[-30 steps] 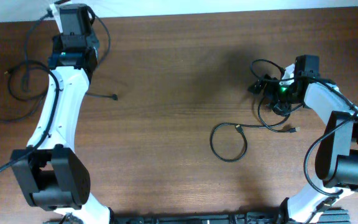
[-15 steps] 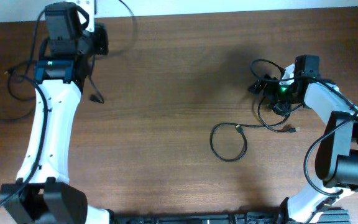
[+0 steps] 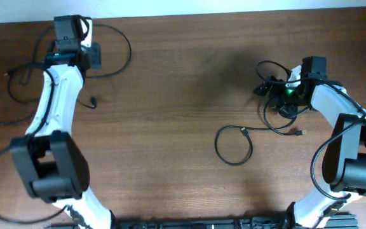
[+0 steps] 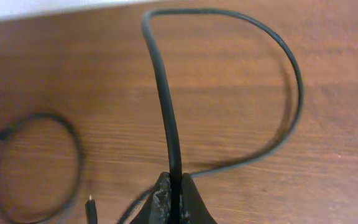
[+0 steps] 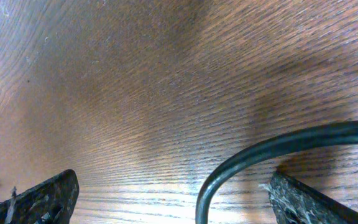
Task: Untangle cables
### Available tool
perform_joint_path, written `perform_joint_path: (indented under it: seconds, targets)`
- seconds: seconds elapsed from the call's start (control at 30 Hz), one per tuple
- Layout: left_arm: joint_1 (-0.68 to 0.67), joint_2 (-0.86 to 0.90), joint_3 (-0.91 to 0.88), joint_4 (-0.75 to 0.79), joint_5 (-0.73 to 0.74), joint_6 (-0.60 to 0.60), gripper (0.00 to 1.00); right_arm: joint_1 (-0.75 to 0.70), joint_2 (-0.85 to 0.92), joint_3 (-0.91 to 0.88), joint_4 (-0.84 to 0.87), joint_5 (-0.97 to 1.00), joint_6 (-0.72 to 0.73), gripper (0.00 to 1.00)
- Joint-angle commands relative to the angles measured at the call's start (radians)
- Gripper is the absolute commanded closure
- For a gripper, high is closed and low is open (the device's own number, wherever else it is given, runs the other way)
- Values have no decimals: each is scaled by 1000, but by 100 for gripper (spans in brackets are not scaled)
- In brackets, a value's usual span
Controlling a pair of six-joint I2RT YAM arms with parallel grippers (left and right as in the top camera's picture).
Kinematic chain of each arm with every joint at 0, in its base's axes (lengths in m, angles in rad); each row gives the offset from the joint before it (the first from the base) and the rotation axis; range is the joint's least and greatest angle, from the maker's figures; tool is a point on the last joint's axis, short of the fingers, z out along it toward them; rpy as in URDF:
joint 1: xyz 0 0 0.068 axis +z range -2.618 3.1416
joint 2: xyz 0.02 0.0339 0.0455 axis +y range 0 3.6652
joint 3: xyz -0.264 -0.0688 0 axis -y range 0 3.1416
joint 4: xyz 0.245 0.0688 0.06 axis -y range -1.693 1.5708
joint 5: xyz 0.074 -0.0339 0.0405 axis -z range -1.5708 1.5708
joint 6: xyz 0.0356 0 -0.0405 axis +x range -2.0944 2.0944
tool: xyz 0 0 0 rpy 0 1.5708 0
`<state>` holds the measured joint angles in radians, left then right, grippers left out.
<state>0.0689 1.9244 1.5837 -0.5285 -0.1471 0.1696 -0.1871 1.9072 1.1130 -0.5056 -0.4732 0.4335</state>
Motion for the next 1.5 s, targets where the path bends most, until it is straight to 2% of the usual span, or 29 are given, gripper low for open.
perform_joint_path:
  seconds: [0.0, 0.07, 0.13, 0.17, 0.2, 0.23, 0.27, 0.43, 0.53, 0.6, 0.7, 0.77, 0.93, 1.07, 1.23, 1.47]
  targets:
    - [-24, 100, 3, -3, 219, -26, 100, -16, 136, -95, -36, 238, -14, 1]
    - [-40, 129, 3, 0, 235, -26, 96, -16, 136, -95, -36, 238, -14, 1]
    - [-57, 167, 3, 4, 230, -20, 87, -16, 136, -95, -36, 238, -14, 1]
    - [-64, 184, 3, 5, 226, -18, 78, -16, 136, -95, -36, 238, -14, 1]
    - [-69, 199, 3, 5, 206, -17, 55, -16, 136, -95, -36, 238, -14, 1]
    - [-71, 205, 3, 2, 150, -18, 7, -16, 136, -95, -36, 238, -14, 1]
    - [-71, 202, 3, 3, 122, -19, 1, -16, 136, -95, -36, 238, -14, 2]
    - [-77, 79, 48, -34, 130, -23, 1, -16, 136, -95, -36, 238, -15, 1]
    - [-93, -37, 53, -34, 206, -23, 1, -16, 136, -95, -36, 238, -14, 1]
    - [-106, -114, 53, -45, 262, -23, 1, -16, 136, -95, -36, 238, -14, 1]
    - [-135, -204, 53, -97, 456, -23, 1, -16, 136, -95, -36, 238, -14, 1]
    - [-149, -221, 53, -135, 505, -23, 1, -16, 136, -95, -36, 238, -14, 1]
    - [-174, -220, 52, -350, 511, -23, 1, -16, 136, -95, -36, 238, -14, 1]
    - [-203, -220, 52, -467, 516, -27, 1, -16, 136, -95, -9, 238, -14, 1]
    - [-248, -220, 52, -533, 533, -77, 1, -16, 136, -95, 124, 238, -14, 1]
    - [-340, -220, 52, -536, 533, -79, 1, -15, 136, -95, 50, 177, -8, 1]
